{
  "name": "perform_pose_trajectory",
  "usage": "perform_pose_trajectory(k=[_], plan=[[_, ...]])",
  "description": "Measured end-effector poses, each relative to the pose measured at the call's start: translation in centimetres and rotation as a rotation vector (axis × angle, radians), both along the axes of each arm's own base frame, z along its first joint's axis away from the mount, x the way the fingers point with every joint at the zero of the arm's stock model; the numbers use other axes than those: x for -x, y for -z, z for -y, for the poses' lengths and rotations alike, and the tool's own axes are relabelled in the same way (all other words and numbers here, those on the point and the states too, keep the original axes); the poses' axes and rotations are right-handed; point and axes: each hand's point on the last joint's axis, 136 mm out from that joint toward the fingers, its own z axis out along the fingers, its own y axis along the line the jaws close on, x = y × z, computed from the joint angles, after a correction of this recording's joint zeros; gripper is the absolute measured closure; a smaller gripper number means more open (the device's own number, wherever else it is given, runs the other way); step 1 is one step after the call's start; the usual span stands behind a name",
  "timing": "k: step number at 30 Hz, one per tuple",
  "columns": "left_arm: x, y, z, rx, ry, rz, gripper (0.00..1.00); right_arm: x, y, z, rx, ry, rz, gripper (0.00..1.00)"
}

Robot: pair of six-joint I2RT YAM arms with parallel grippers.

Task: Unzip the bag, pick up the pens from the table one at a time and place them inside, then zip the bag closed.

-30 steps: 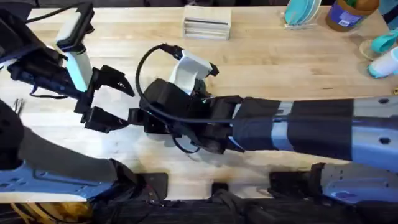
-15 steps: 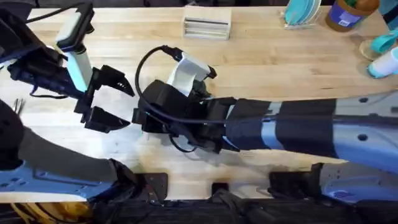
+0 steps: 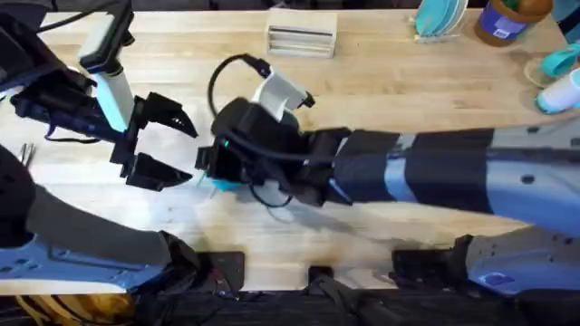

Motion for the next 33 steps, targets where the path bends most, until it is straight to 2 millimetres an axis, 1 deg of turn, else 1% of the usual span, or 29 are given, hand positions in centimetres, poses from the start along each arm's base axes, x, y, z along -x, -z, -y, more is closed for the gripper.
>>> perform_pose_trajectory(k=[6,12,16,17,23,29,33], plan=[[-0.3,-0.3,0.3,0.025,-0.015,0.01,0.007,-2.4,-0.7,0.9,-0.035,0.011,-0.04,0.969],[-0.4,-0.4,0.3,0.028,-0.018,0.013,0.008,-3.7,-2.9,0.2,-0.076,-0.008,0.0,0.969],[-0.4,-0.3,0.3,0.027,-0.018,0.016,0.006,-4.0,-3.5,0.0,-0.078,-0.021,0.027,0.969],[-1.4,-0.3,0.3,0.038,-0.036,0.064,0.001,-3.9,-3.6,-0.1,-0.084,-0.037,0.022,0.969],[-2.0,-0.7,0.8,0.076,-0.062,0.078,0.007,-4.1,-3.8,0.0,-0.092,-0.041,0.017,0.969],[-2.2,0.5,1.7,0.121,-0.056,0.005,0.007,-4.4,-3.8,0.2,-0.093,-0.035,0.015,0.969],[-2.7,0.8,2.2,0.13,-0.047,0.008,0.006,-4.4,-3.8,0.2,-0.094,-0.037,0.014,0.969]])
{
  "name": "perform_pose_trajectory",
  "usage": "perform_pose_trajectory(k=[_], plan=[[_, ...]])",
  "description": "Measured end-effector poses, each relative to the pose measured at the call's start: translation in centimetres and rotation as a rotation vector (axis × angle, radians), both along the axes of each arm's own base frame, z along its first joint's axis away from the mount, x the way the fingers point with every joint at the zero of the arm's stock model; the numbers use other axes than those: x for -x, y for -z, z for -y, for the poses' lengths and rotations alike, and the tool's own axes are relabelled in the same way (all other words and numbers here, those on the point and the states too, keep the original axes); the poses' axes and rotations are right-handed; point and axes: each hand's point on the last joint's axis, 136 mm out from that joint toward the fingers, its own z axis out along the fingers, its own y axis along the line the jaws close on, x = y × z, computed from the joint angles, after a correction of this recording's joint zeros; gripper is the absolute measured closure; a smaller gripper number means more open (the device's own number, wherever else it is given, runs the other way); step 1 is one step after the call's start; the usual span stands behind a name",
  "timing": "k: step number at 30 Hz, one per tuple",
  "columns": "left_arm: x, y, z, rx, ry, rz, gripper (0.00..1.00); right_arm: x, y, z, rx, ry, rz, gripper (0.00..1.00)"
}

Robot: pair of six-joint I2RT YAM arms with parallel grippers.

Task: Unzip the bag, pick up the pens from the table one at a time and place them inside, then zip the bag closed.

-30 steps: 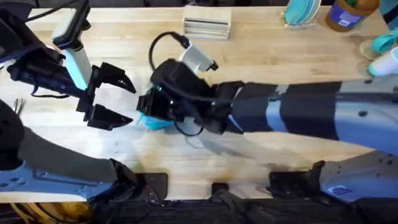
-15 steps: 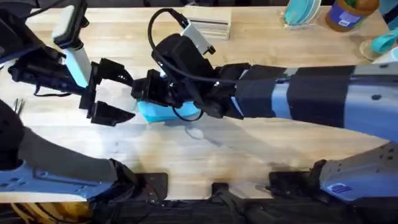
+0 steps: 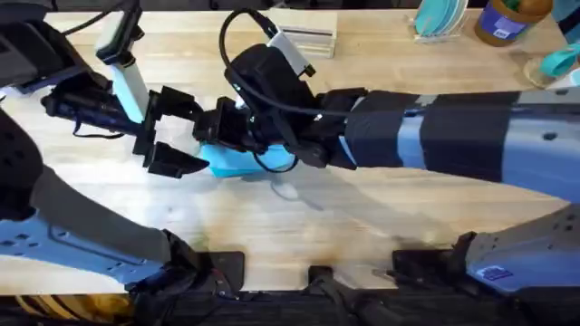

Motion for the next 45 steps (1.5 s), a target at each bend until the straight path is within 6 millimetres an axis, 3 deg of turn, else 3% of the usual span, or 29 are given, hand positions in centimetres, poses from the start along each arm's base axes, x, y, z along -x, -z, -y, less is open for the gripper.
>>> perform_pose_trajectory(k=[7,10,12,14,17,18,24,33,38,45], plan=[[-0.9,0.7,0.9,-0.024,0.017,0.004,0.019,0.0,0.0,0.0,0.0,0.0,0.0,0.969],[-0.9,0.9,1.3,-0.025,0.022,-0.011,0.14,0.0,0.0,0.0,-0.001,0.0,0.0,0.969],[-1.0,1.0,1.4,-0.023,0.022,-0.022,0.272,0.0,0.0,0.0,0.0,0.0,0.0,0.97],[-1.0,1.1,1.5,-0.023,0.02,-0.029,0.471,0.0,0.0,0.0,-0.001,0.0,0.0,0.97],[-0.9,1.1,1.5,-0.024,0.021,-0.036,0.893,-0.4,0.0,0.2,0.002,0.012,0.004,0.97],[-0.9,1.0,1.6,-0.022,0.018,-0.038,0.936,-0.6,0.0,0.3,0.002,0.015,0.002,0.97],[-0.9,1.0,1.6,-0.016,0.014,-0.037,0.956,-1.3,-0.2,1.0,-0.018,-0.001,-0.024,0.97],[-1.2,0.7,2.0,0.006,0.005,-0.027,0.956,-2.7,0.4,3.5,0.017,-0.044,-0.06,0.97],[-1.5,0.1,2.8,0.044,-0.001,-0.024,0.956,-2.9,-0.2,5.8,0.072,-0.068,-0.025,0.97],[-1.7,-0.1,3.1,0.059,-0.004,-0.015,0.957,-5.3,-1.8,10.1,0.133,-0.047,0.082,0.97]])
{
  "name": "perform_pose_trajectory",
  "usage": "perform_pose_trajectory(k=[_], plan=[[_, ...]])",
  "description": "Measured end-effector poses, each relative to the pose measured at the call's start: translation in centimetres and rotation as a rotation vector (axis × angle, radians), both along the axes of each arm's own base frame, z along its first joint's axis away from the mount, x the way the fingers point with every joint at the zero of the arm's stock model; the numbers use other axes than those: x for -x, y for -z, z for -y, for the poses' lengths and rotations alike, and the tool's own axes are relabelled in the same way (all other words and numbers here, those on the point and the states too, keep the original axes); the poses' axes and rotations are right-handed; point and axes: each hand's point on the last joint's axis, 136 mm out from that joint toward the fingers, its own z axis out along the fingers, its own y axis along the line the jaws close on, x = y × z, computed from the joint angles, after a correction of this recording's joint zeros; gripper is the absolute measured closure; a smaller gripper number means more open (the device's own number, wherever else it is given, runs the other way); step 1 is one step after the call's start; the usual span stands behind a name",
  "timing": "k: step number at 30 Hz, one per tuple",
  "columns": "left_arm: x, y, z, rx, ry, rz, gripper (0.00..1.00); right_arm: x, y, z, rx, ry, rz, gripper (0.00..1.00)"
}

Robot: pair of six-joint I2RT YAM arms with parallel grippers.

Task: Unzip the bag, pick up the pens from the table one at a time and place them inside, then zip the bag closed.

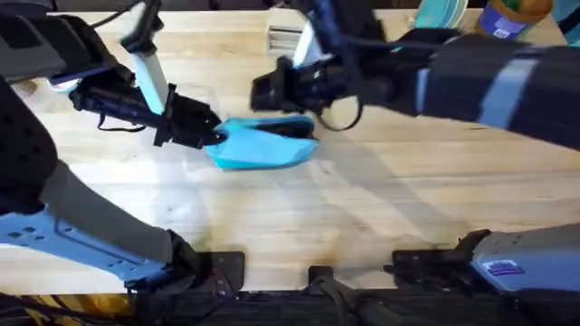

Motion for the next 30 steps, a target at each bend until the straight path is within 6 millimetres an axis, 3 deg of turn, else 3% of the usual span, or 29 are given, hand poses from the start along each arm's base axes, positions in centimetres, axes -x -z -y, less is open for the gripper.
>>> perform_pose_trajectory(k=[3,12,18,20,25,27,30], plan=[[0.4,1.0,-1.1,-0.046,0.008,-0.025,0.958,-1.9,-1.5,2.4,0.031,0.05,0.076,0.971],[0.6,1.1,-1.1,-0.055,0.014,-0.029,0.958,-1.4,-1.3,2.8,0.119,-0.03,0.144,0.971],[0.6,1.1,-1.1,-0.055,0.014,-0.029,0.958,-0.8,-3.9,2.1,0.157,-0.093,0.249,0.971],[0.6,1.1,-1.1,-0.055,0.014,-0.029,0.958,-0.2,-5.2,1.6,0.157,-0.123,0.303,0.797],[0.6,1.1,-1.1,-0.055,0.014,-0.029,0.958,1.5,-7.4,0.6,0.15,-0.195,0.389,0.08],[0.6,1.1,-1.1,-0.055,0.014,-0.029,0.958,1.8,-7.4,0.6,0.157,-0.211,0.396,0.009],[0.6,1.1,-1.1,-0.055,0.014,-0.029,0.958,1.8,-7.2,0.6,0.166,-0.214,0.396,0.005]])
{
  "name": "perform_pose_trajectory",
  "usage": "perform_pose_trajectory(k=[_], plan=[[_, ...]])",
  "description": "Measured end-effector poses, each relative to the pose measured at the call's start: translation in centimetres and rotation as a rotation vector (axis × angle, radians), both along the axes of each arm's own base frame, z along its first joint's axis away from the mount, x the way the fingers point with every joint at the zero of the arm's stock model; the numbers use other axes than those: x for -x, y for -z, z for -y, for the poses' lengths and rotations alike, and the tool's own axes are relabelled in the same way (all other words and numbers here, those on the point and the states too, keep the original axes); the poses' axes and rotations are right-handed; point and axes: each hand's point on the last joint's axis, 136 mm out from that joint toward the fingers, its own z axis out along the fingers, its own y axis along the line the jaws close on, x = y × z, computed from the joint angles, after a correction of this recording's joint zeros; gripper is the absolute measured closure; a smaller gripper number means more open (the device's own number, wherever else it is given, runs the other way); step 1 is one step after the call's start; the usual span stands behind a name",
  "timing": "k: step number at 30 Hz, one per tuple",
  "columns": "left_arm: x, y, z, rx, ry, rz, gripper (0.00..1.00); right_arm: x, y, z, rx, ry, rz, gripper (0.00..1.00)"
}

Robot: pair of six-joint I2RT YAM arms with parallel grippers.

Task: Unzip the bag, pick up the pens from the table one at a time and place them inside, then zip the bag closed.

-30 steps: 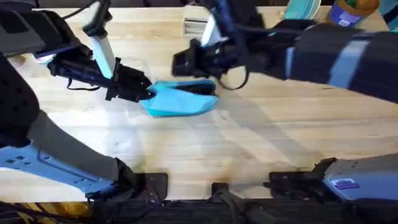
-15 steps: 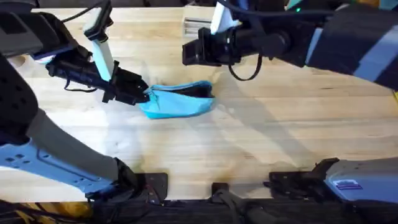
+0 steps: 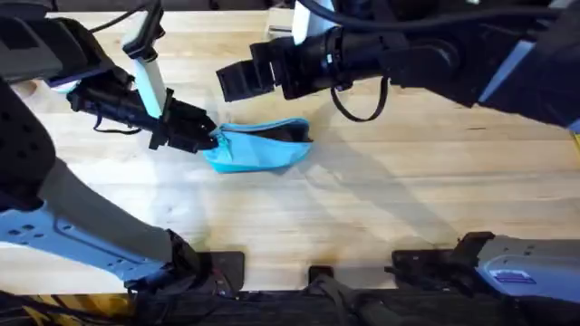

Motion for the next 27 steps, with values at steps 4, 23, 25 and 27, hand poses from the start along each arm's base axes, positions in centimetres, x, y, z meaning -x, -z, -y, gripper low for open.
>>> perform_pose_trajectory(k=[4,23,25,27], plan=[[0.1,-0.1,0.0,0.002,-0.001,-0.011,0.042,-0.1,0.0,0.1,0.004,0.005,0.004,0.005],[-0.3,-2.5,-3.0,-0.023,-0.021,0.024,0.006,0.6,0.6,0.1,0.028,-0.002,-0.016,0.004],[-0.6,-3.3,-4.3,-0.043,-0.027,0.055,0.006,1.2,0.7,-0.3,0.031,-0.02,-0.019,0.004],[-0.9,-3.7,-5.6,-0.072,-0.033,0.087,0.006,2.1,0.8,-1.0,0.033,-0.039,-0.028,0.004]])
